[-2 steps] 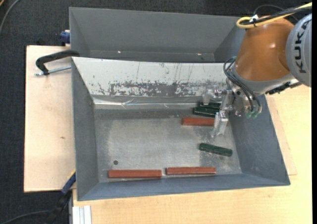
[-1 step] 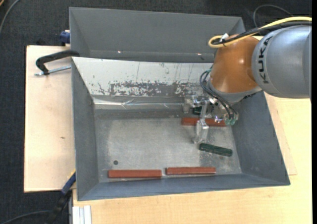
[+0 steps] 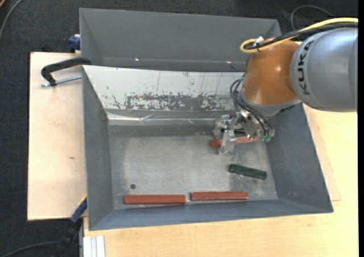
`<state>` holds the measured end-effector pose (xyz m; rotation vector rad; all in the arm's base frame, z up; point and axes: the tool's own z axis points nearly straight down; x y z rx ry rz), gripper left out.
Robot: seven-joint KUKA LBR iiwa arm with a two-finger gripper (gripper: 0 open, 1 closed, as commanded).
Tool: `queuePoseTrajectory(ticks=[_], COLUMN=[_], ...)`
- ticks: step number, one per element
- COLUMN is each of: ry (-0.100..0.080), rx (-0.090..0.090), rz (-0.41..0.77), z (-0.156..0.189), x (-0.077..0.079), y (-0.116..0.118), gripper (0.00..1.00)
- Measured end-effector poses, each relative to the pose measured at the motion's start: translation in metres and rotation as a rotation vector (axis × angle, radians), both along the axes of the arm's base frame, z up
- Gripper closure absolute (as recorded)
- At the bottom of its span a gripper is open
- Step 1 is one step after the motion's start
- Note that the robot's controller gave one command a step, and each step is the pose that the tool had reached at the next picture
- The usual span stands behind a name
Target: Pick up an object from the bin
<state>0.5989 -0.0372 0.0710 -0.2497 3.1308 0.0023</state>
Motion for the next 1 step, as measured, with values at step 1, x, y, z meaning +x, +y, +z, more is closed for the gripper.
queuePoseTrajectory(ticks=[1], ry=[-0.012], rx=[-0.004], rz=[0.393], z=[0.1371], x=[-0.0048], y=[-0.0148], gripper=[1.00])
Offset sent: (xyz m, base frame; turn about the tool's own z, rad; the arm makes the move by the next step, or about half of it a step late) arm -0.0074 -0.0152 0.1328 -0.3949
